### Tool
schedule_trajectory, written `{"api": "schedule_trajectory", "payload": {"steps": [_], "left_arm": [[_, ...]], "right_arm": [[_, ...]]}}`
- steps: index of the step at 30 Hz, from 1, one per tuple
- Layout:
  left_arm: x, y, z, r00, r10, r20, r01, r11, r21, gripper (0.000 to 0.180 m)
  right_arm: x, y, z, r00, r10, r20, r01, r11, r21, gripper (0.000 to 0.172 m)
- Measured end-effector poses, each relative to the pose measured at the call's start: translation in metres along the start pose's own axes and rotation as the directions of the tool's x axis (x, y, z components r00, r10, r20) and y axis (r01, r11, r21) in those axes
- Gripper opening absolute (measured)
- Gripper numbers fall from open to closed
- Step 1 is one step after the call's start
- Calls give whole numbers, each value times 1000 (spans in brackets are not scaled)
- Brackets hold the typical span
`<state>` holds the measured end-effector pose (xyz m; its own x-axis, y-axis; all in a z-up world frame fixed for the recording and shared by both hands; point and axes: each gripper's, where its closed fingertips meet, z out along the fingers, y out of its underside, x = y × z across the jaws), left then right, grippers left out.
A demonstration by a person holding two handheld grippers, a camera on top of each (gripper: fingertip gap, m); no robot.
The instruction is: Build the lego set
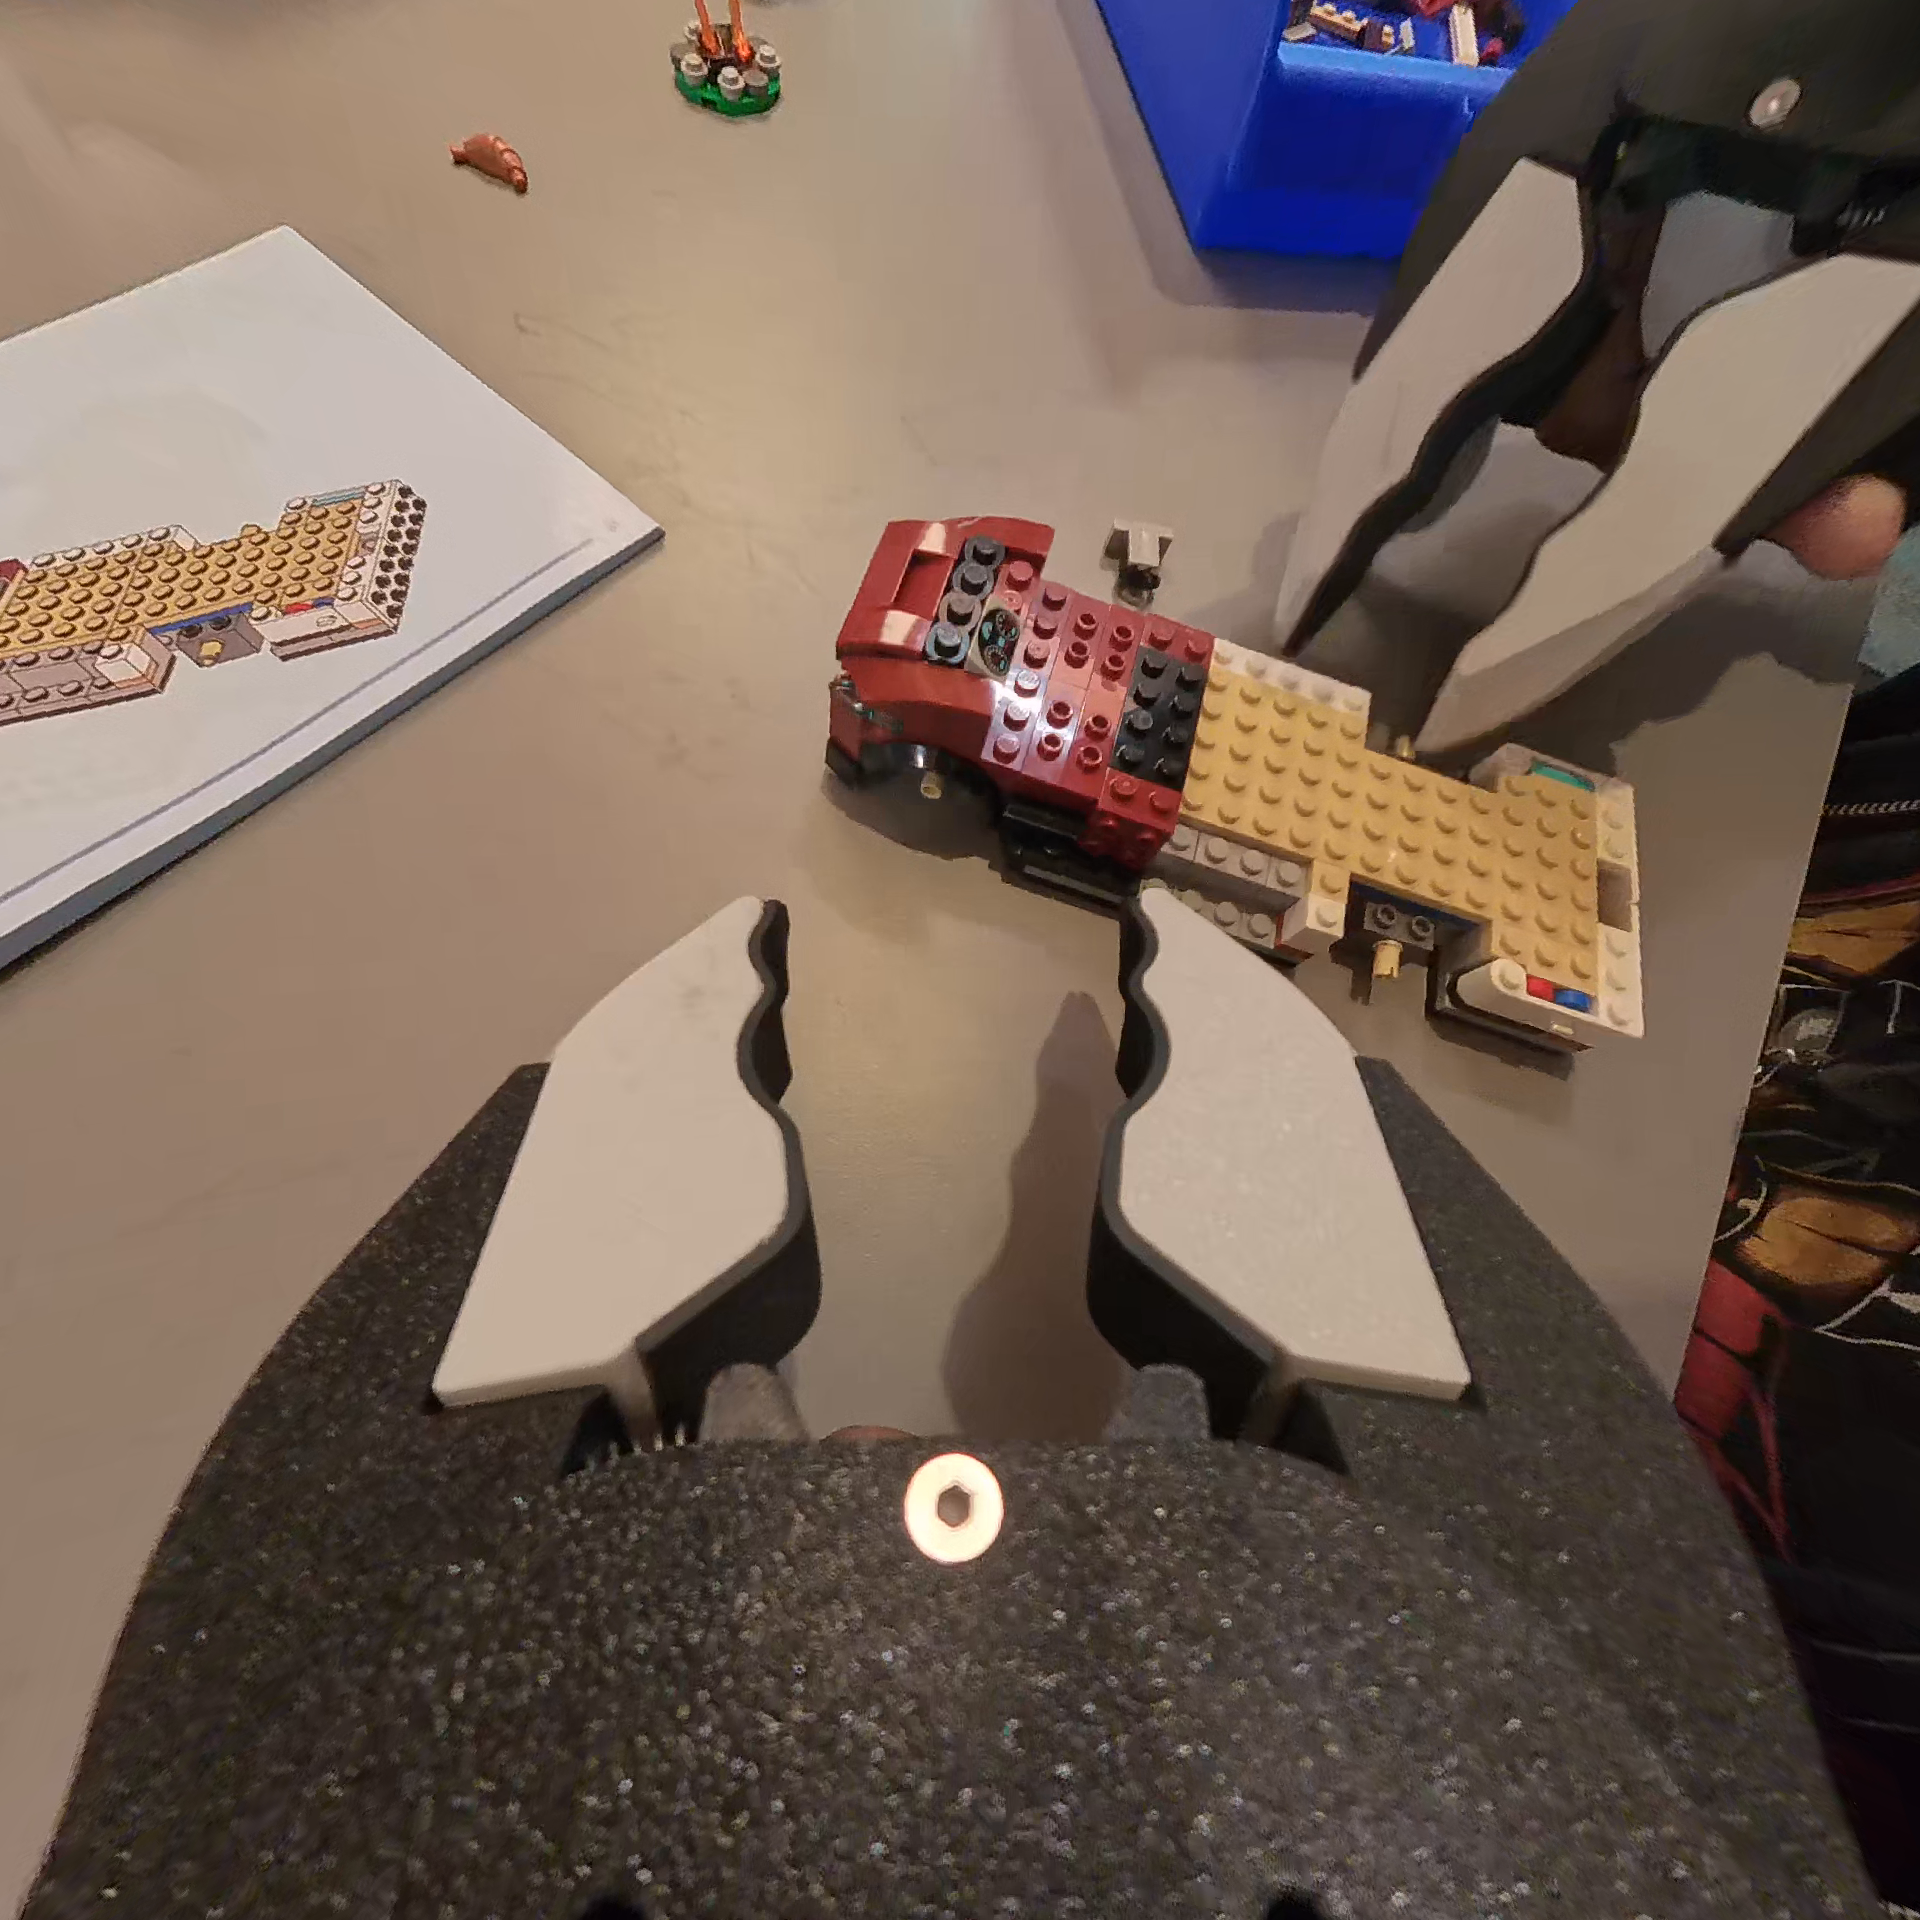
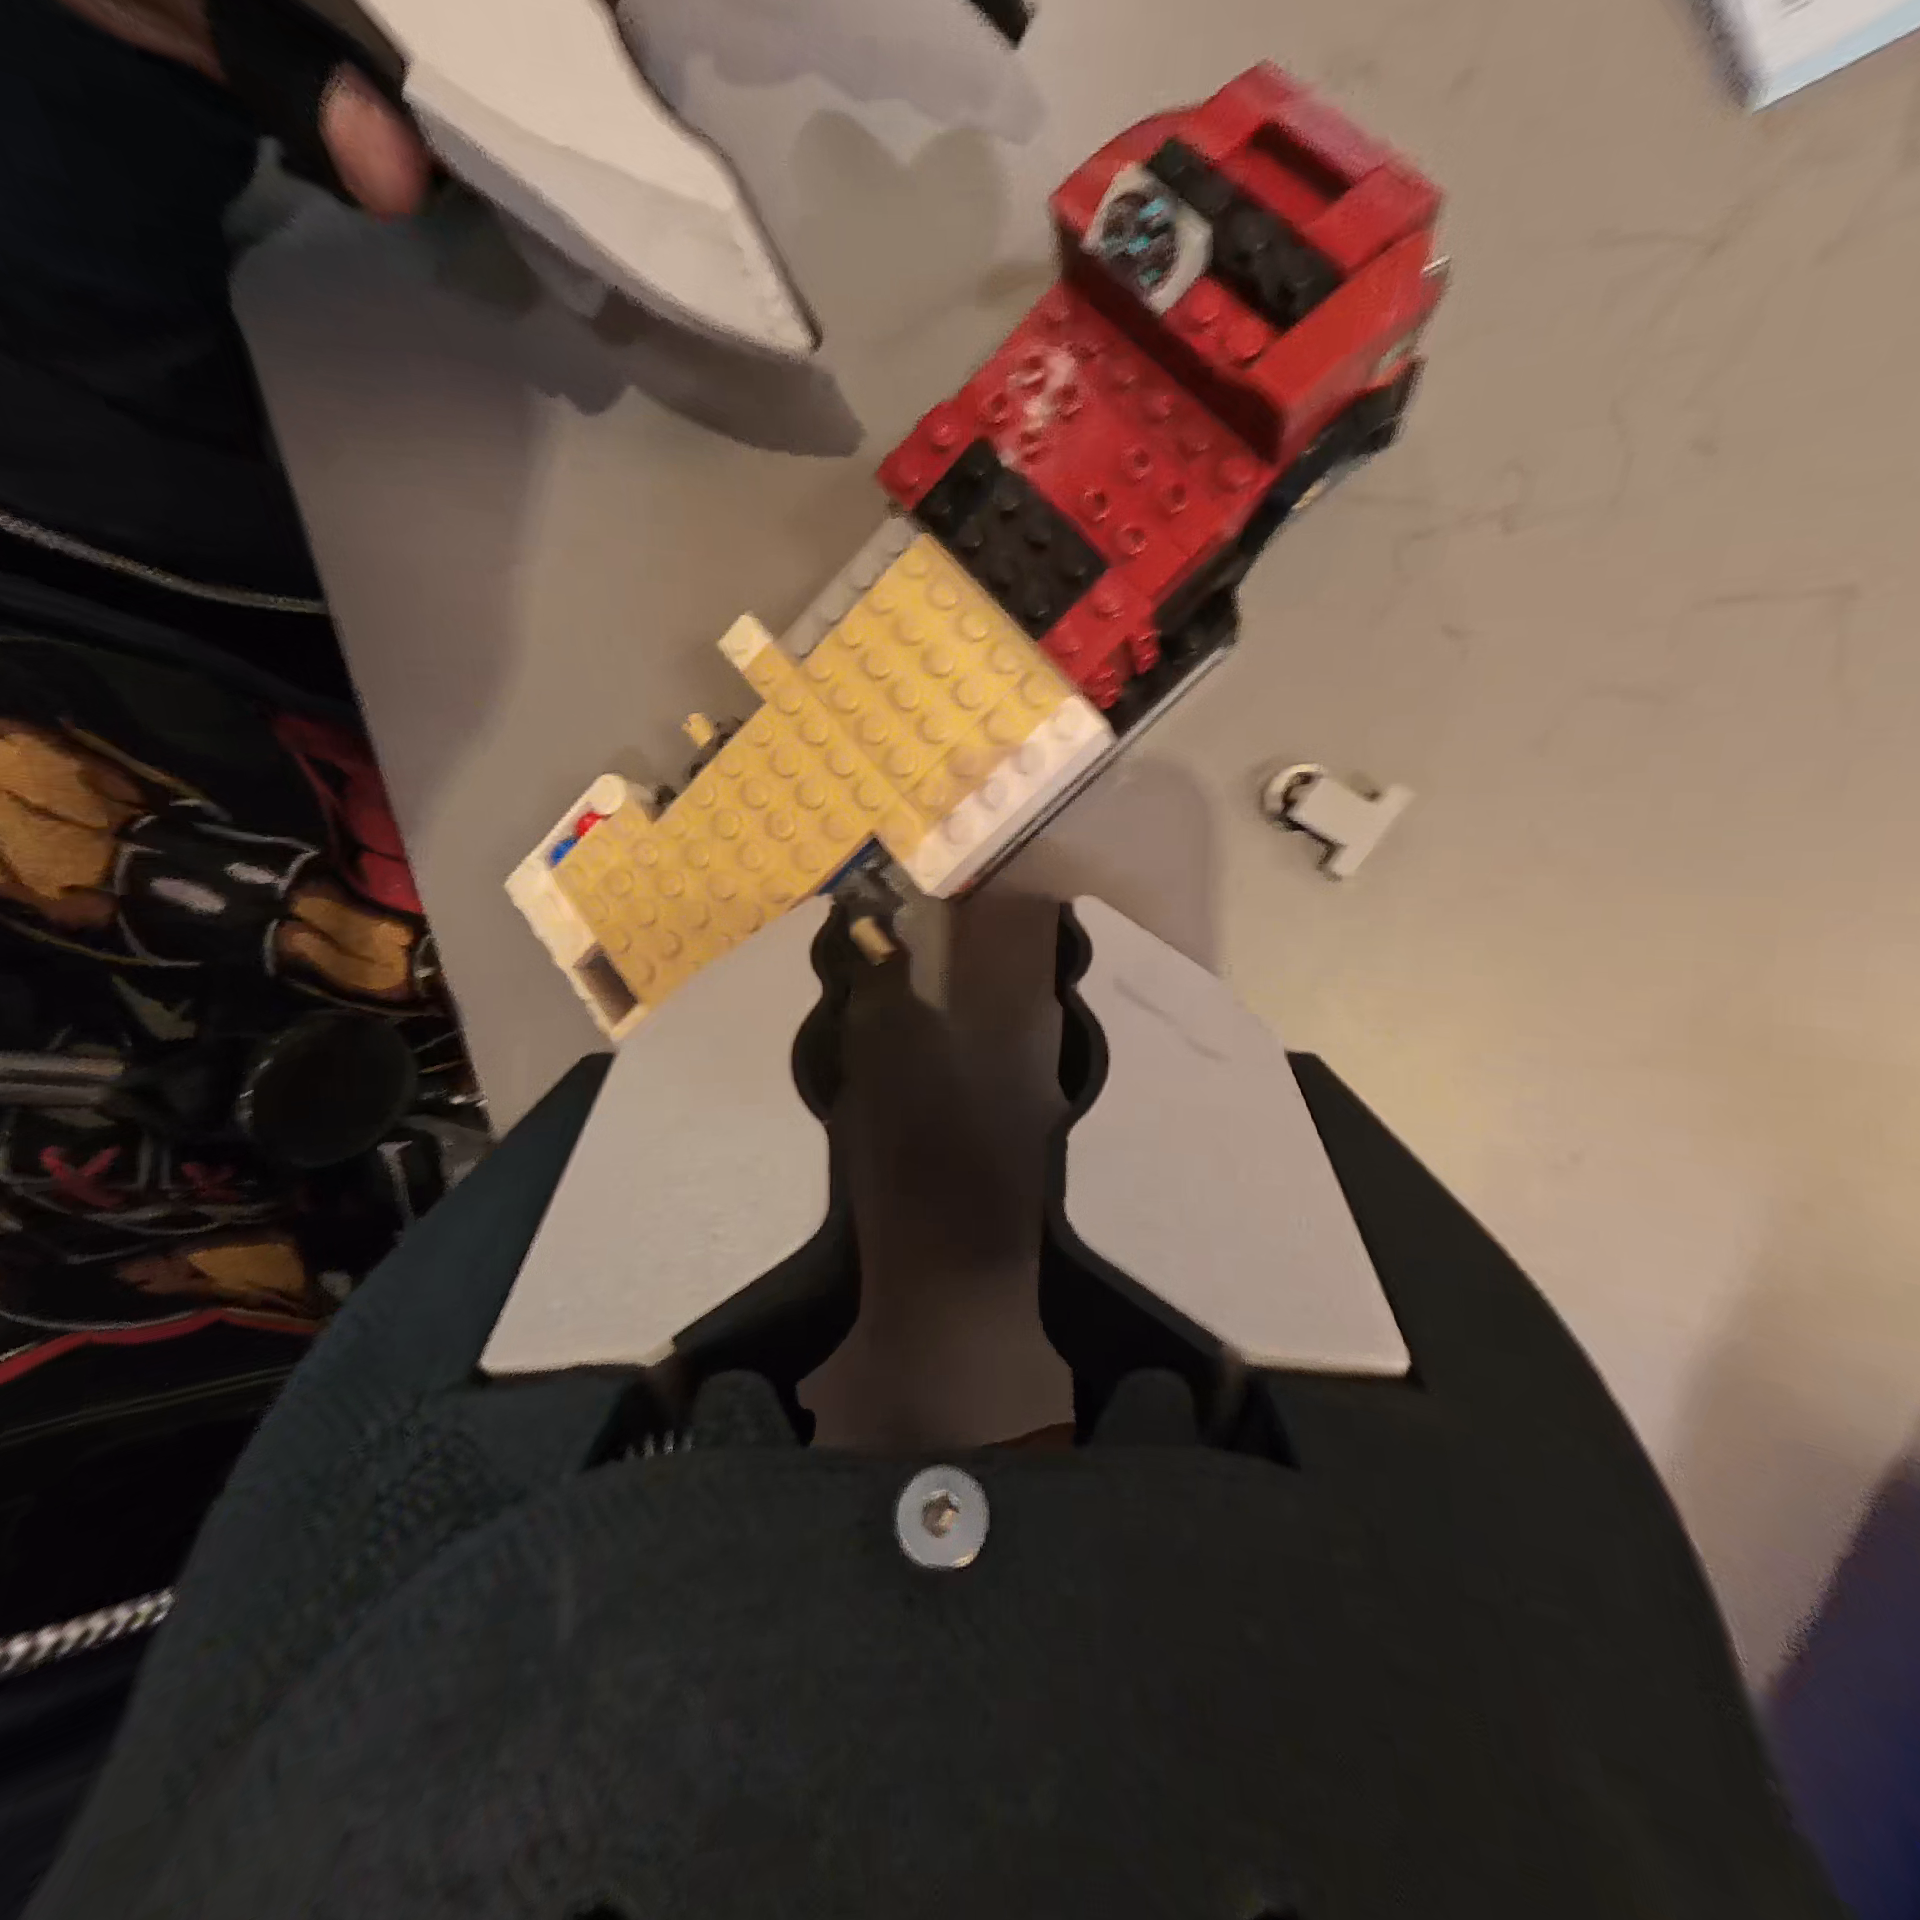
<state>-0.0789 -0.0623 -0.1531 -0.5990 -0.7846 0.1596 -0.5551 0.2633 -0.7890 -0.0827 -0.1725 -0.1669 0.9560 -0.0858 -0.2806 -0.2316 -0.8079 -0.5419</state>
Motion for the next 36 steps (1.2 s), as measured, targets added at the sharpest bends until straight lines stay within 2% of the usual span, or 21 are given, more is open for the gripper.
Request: {"api": "schedule_trajectory", "payload": {"steps": [1,6,12,22,28,36], "left_arm": [[0,0,0,1000,1,1,-1,1000,2,62],[1,0,0,1000,-3,-8,3,1000,-2,62],[2,-1,0,1000,0,-13,0,1000,7,62],[5,-3,-3,999,-1,-38,2,1000,28,62],[6,-5,-5,997,-15,-70,18,999,43,62],[7,-7,-7,996,-25,-90,30,998,56,62]], "right_arm": [[8,-3,-3,999,0,-43,1,1000,18,38],[42,-13,-12,970,-46,-239,60,997,54,31],[54,-22,-13,929,-155,-337,179,983,43,28],[59,-18,1,924,-215,-317,214,976,-39,26],[57,-18,5,937,-200,-286,200,979,-28,7],[57,-20,5,949,-172,-264,178,984,-1,6]]}}
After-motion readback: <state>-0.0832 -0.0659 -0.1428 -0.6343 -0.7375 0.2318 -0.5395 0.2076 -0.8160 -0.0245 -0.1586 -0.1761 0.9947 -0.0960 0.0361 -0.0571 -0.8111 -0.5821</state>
